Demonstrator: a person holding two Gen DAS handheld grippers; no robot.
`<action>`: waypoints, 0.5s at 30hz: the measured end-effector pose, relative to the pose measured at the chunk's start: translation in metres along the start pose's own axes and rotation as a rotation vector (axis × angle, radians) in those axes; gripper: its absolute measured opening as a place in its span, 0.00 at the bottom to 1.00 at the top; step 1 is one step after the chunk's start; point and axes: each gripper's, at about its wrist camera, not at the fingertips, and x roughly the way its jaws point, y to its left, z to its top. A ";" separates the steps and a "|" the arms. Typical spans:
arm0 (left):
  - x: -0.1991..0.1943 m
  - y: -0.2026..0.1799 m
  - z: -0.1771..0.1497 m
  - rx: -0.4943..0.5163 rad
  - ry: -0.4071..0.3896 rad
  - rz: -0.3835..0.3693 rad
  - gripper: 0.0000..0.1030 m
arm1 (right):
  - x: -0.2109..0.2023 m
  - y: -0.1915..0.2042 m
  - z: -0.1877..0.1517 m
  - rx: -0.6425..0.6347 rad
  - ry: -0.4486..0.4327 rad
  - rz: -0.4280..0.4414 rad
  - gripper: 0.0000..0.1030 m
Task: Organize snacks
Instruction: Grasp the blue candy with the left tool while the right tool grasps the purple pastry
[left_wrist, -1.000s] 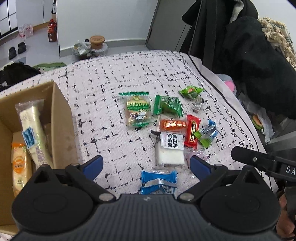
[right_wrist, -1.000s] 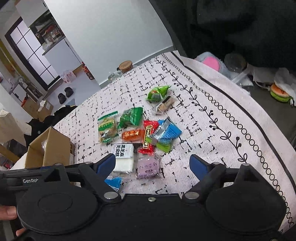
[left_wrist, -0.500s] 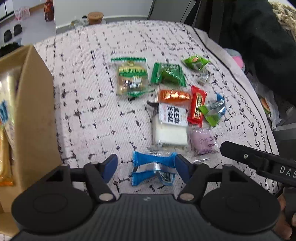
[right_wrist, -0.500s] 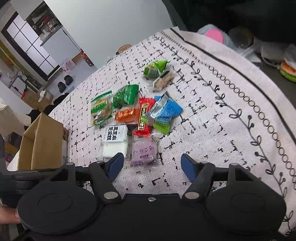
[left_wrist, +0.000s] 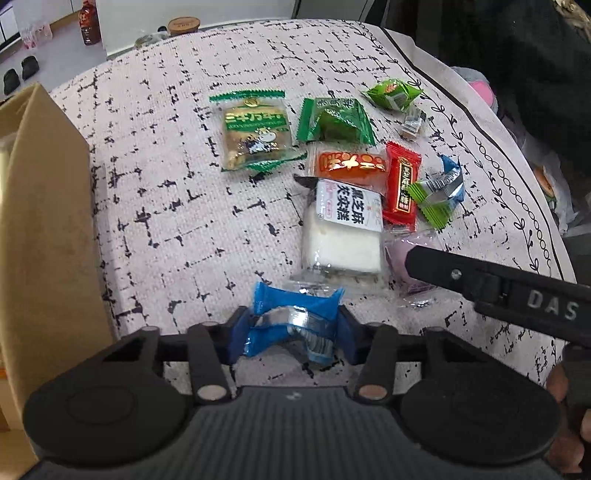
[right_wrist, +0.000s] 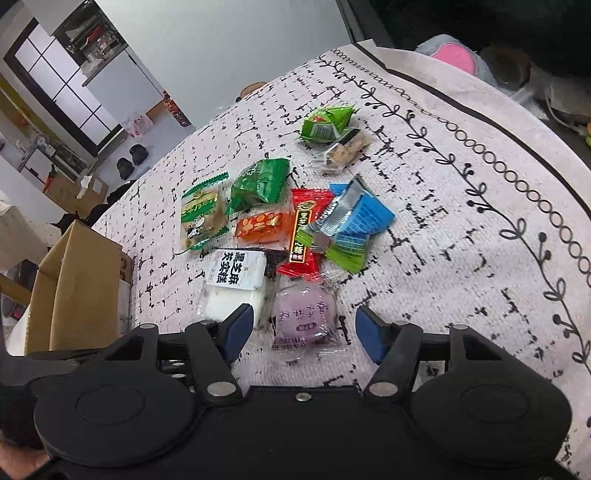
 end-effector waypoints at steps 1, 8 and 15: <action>-0.001 0.001 0.000 -0.003 -0.005 -0.001 0.40 | 0.002 0.002 0.000 -0.004 -0.002 0.000 0.60; -0.018 0.006 0.003 -0.023 -0.064 0.024 0.38 | 0.013 0.012 0.001 -0.039 -0.003 -0.018 0.59; -0.029 0.013 0.006 -0.053 -0.106 0.033 0.38 | 0.015 0.018 0.002 -0.075 0.034 -0.028 0.32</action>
